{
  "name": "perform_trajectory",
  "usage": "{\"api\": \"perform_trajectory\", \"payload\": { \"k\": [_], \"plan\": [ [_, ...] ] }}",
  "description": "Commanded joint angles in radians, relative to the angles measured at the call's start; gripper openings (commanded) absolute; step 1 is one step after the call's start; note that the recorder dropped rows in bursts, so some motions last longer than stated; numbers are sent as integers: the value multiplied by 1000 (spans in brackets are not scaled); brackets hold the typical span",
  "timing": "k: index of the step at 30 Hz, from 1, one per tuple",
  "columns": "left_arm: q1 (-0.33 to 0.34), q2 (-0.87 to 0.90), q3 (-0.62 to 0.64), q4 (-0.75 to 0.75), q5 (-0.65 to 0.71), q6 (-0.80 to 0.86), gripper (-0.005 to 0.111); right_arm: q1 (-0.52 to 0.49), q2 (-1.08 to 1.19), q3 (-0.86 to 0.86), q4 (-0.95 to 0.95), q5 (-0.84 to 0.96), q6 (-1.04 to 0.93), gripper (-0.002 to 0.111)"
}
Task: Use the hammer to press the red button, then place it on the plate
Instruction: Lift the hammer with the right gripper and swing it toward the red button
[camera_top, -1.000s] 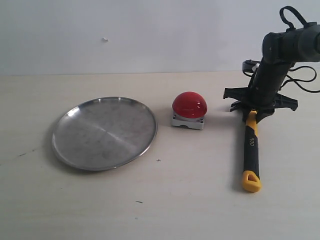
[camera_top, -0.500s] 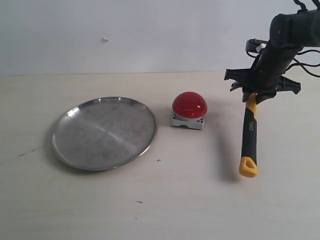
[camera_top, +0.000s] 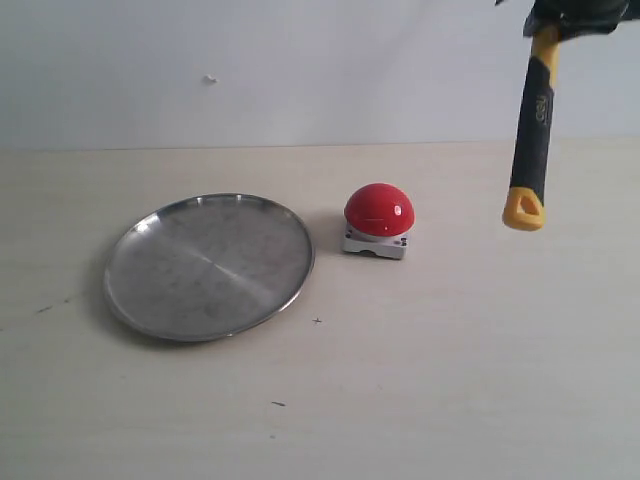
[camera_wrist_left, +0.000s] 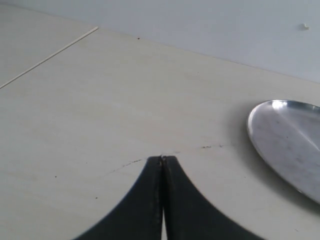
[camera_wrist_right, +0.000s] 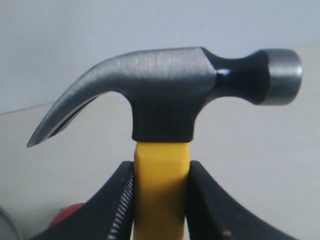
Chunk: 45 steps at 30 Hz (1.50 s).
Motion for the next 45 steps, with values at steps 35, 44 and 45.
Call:
{"api": "perform_trajectory", "payload": {
  "k": [35,44,45],
  "plan": [
    [-7,-6,-2,-6,-4,1,0,179,-525,1110,69,-1544,204,0],
    [-7,-6,-2,-6,-4,1,0,179,-525,1110,-189,-1617,403,0],
    [-7,-6,-2,-6,-4,1,0,179,-525,1108,-198,-1619,412,0]
  ]
}}
